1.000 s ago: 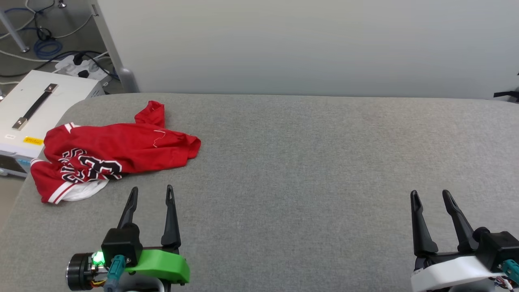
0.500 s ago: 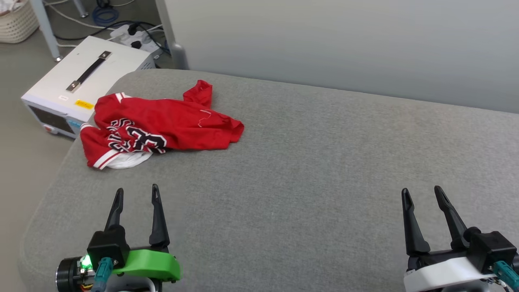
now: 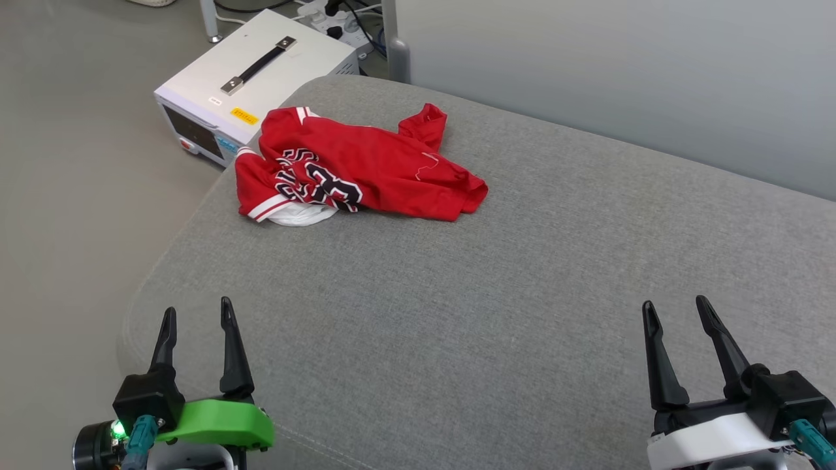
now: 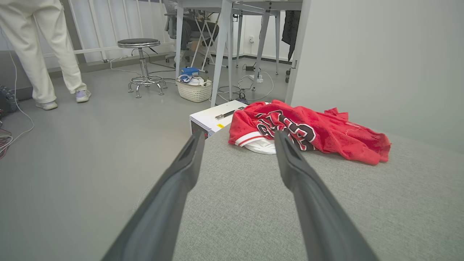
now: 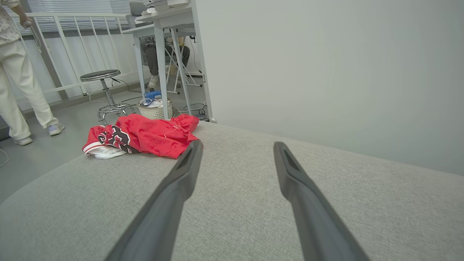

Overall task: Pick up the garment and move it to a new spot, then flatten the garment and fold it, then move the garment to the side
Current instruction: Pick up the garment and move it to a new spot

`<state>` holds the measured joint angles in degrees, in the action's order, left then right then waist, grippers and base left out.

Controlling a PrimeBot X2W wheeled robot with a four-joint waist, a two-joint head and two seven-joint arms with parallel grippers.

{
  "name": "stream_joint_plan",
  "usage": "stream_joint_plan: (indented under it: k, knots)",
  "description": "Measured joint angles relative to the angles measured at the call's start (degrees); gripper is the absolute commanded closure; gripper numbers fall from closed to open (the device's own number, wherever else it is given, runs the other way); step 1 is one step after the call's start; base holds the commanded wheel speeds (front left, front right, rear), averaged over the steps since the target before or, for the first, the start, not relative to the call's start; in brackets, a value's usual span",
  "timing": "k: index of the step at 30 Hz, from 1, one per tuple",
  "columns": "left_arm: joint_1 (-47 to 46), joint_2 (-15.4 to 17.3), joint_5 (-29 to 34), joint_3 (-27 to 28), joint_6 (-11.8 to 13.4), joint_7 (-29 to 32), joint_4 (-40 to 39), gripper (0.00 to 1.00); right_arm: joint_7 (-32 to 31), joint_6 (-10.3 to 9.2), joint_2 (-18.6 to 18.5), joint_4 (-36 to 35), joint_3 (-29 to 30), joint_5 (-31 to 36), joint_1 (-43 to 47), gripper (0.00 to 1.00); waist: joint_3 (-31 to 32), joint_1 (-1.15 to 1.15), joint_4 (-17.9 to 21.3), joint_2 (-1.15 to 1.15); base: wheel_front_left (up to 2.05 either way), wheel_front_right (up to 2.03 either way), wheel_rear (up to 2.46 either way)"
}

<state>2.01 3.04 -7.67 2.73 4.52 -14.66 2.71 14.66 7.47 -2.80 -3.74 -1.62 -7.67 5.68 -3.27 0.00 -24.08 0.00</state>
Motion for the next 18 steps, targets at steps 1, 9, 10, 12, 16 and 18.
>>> stream_joint_plan:
  k: [1, 9, 10, 12, 16, 18]
  knots:
    - [0.0, 0.0, -0.25, 0.09, 0.0, 0.0, 0.0, 0.0, 0.0, 0.0, 0.0, -0.01, -0.01, 0.01, 0.0, 0.0, -0.08, 0.0, -0.39, 0.0, 0.0, 0.0, 0.0]
    - [0.0, 0.0, -1.13, 0.64, 0.0, 0.0, 0.05, 0.0, 0.0, 0.0, 0.0, -0.01, -0.11, 0.07, -0.01, 0.0, -0.77, 0.0, -2.11, 0.0, 0.0, 0.0, 0.0]
    - [-0.01, 0.0, -1.31, 0.73, 0.0, 0.0, 0.09, 0.0, 0.0, 0.0, 0.0, -0.01, -0.15, 0.07, -0.01, 0.0, -0.79, 0.0, -2.05, 0.0, 0.0, 0.0, 0.0]
    - [-0.05, 0.0, -1.42, 1.02, -0.35, 0.0, 0.22, 0.0, 0.0, 0.0, 0.0, -0.01, -0.31, 0.07, -0.02, 0.0, -0.88, 0.0, -1.84, 0.0, 0.0, 0.0, 0.0]
    - [-2.33, 0.07, -0.79, 2.82, -3.21, 0.0, 0.7, 0.0, 0.0, 0.0, 0.01, -0.02, -0.64, 0.69, -0.7, 0.0, -1.61, 0.0, -1.07, 0.0, 0.0, 0.0, 0.0]
    - [-5.73, 0.67, -0.34, 4.17, -4.93, 0.0, 0.71, 0.0, 0.0, 0.0, 0.01, -0.22, -0.66, 1.53, -1.58, 0.0, -2.33, 0.0, -0.6, 0.0, 0.0, 0.0, 0.0]
